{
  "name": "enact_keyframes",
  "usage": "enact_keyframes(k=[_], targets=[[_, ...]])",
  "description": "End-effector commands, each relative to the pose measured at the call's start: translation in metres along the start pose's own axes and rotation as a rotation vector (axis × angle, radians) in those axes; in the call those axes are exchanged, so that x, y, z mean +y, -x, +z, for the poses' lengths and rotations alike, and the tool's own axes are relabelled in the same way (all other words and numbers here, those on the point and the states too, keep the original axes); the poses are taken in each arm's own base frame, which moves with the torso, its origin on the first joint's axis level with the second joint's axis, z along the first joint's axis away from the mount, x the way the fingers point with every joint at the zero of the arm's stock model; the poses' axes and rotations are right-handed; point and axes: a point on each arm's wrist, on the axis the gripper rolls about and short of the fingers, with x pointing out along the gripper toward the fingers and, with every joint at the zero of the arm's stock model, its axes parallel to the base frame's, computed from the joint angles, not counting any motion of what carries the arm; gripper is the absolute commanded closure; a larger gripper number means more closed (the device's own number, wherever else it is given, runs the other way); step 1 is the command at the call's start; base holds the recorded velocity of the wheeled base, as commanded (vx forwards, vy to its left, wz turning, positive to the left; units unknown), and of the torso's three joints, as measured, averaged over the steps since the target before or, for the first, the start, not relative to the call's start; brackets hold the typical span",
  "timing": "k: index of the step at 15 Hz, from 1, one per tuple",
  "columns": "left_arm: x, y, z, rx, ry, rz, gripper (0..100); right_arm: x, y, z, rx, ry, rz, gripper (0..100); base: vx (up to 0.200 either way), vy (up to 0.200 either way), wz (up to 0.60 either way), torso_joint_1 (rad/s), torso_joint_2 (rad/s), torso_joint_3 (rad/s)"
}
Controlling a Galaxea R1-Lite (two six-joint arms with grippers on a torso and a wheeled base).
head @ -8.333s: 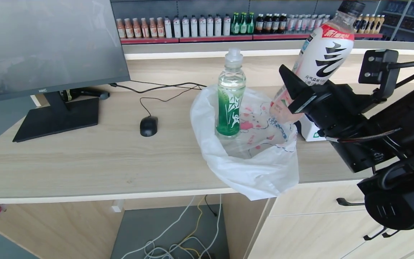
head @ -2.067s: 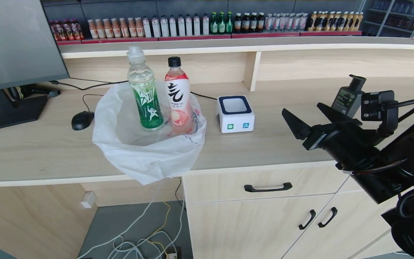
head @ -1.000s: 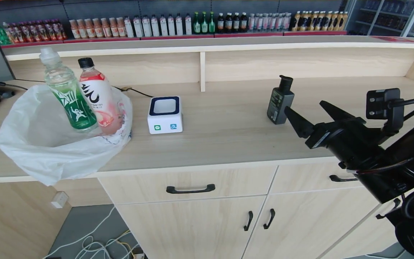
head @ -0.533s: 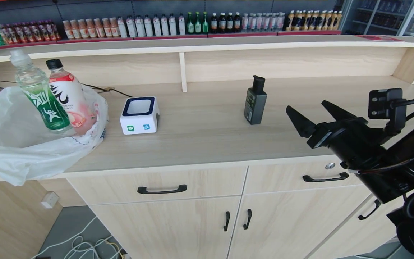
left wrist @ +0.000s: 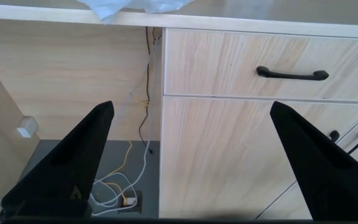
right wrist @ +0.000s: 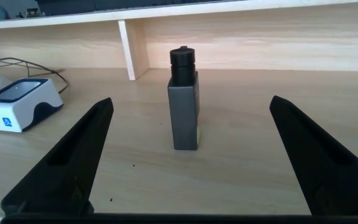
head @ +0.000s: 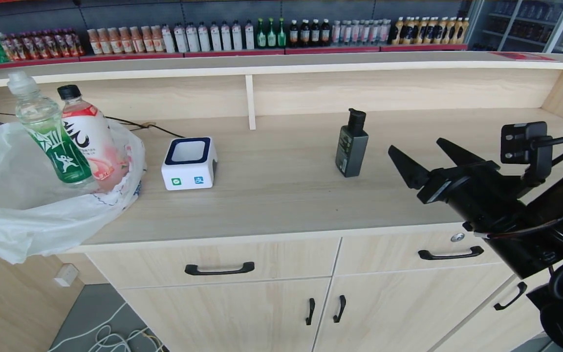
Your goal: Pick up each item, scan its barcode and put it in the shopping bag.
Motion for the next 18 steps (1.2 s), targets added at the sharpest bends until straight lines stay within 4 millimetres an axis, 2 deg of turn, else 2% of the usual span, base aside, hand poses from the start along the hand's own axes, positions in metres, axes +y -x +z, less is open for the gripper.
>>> enact_keyframes(k=[1, 4, 10, 11, 13, 15, 18], targets=[[0.0, 0.0, 0.0, -0.001, 0.0, -0.001, 0, -0.001, -0.001, -0.002, 0.006, 0.001, -0.002, 0, 0.0, 0.0, 0.0, 0.0, 0.0, 0.0], [0.0, 0.0, 0.0, -0.001, 0.002, -0.001, 0, -0.004, 0.006, -0.009, 0.044, 0.007, -0.012, 0, 0.0, 0.0, 0.0, 0.0, 0.0, 0.0], [0.0, 0.0, 0.0, -0.001, 0.002, -0.001, 0, -0.001, 0.001, -0.015, 0.055, 0.01, -0.002, 0, 0.0, 0.0, 0.0, 0.0, 0.0, 0.0], [0.0, 0.0, 0.0, -0.001, 0.0, -0.001, 0, -0.001, -0.004, -0.016, 0.051, 0.01, -0.002, 0, 0.0, 0.0, 0.0, 0.0, 0.0, 0.0], [0.0, 0.0, 0.0, -0.001, 0.0, -0.001, 0, 0.014, -0.008, -0.019, 0.051, 0.005, 0.047, 0, 0.0, 0.0, 0.0, 0.0, 0.0, 0.0], [0.0, 0.0, 0.0, -0.001, 0.0, -0.001, 0, 0.021, -0.024, -0.025, 0.031, 0.014, 0.059, 0, 0.0, 0.0, 0.0, 0.0, 0.0, 0.0], [0.0, 0.0, 0.0, -0.001, 0.0, -0.001, 0, 0.035, -0.048, -0.018, 0.046, 0.009, 0.021, 0, 0.0, 0.0, 0.0, 0.0, 0.0, 0.0]])
